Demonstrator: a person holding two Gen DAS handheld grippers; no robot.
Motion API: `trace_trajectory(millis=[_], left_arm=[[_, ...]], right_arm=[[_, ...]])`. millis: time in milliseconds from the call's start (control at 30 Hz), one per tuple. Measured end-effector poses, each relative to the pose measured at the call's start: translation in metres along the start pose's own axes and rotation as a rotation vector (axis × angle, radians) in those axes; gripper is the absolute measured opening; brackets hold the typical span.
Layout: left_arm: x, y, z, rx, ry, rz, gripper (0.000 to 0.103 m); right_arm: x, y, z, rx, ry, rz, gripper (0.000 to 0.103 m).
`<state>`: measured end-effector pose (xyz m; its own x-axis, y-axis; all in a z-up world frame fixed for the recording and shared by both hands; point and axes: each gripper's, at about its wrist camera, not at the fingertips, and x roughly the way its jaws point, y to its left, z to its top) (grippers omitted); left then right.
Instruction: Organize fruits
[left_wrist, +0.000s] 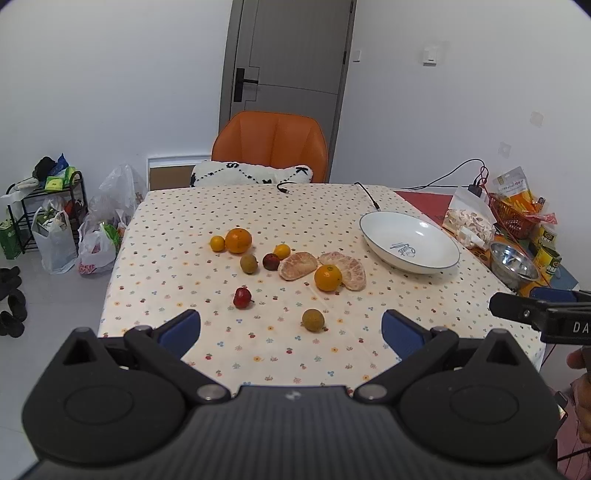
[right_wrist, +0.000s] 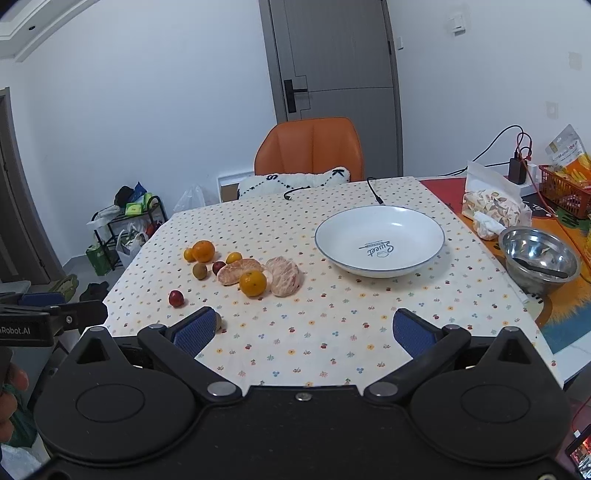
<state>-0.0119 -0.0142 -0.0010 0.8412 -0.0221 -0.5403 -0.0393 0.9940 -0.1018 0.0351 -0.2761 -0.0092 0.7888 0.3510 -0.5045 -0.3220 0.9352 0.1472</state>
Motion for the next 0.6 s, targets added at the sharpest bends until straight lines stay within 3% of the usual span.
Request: trace_trajectory(millis=[600], left_arm=[[-0.0022,0.0018,-0.0037,-0.009,-0.015,-0.021,0.103]], right_arm=[[-0.0031,-0.0031,0.0019,0.008,-0.007,0.014,0.103]])
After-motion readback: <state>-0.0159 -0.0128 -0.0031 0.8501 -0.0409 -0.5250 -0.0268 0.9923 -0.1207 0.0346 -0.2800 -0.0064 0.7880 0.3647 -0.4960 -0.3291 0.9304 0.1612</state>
